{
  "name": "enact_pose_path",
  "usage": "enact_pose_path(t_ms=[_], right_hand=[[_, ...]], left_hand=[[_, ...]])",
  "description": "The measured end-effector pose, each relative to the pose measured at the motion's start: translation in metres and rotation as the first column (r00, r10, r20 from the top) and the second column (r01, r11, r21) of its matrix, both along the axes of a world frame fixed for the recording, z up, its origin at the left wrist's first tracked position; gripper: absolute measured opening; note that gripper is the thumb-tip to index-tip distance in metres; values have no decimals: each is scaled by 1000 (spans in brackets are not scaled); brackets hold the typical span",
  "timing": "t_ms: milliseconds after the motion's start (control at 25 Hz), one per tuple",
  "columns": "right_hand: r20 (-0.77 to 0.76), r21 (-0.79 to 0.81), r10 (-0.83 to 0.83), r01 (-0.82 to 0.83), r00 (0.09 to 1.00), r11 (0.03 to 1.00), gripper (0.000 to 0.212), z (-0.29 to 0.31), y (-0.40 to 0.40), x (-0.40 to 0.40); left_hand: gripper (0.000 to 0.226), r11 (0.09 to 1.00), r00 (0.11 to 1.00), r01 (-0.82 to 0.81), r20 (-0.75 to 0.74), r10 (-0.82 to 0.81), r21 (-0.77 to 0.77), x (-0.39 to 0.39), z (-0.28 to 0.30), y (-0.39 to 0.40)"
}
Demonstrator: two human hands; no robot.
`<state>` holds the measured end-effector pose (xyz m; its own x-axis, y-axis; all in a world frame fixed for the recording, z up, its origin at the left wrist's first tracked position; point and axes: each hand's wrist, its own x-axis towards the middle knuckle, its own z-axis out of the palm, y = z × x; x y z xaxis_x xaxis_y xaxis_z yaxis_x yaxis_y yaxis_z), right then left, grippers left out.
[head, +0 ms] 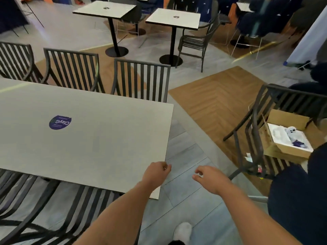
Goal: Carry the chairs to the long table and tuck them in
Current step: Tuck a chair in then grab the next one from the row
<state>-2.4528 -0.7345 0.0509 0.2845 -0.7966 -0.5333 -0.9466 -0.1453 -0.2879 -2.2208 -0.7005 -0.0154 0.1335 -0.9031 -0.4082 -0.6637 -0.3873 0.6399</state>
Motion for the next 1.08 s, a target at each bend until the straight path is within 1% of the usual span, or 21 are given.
enact_pose_path(t_ms=[160,280,360,440,560,680,840,1080], right_hand=[[19,-26,12,-12,1000,1000,43,8,-87,-48],[6,-40,5,-5,1000,999,40,6,-140,-73],[-2,-39,8,-8,1000,999,38,3,-177,-85],[2,-18,26,-26,1000,1000,35,-1,-214,-91],[3,15,79,-79,997,997,31,-11,-273,-95],[14,25,149,-150,989,988,29,-21,-350,-98],[11,45,211,-211,977,976,32,-31,-464,-102],[21,49,301,-302,953,952,33,-19,-604,-84]], left_hand=[[40,999,999,20,37,-21,41,-45,21,-73],[36,997,994,66,89,-69,36,-68,38,-118],[33,997,994,62,86,-65,34,-80,45,-149],[32,998,997,38,61,-41,40,-89,49,-177],[31,999,998,9,63,-12,40,-98,47,-221],[31,998,997,-48,70,45,37,-107,44,-280],[29,988,987,-142,89,135,68,-118,42,-368],[35,964,959,-261,128,252,54,-118,55,-482]])
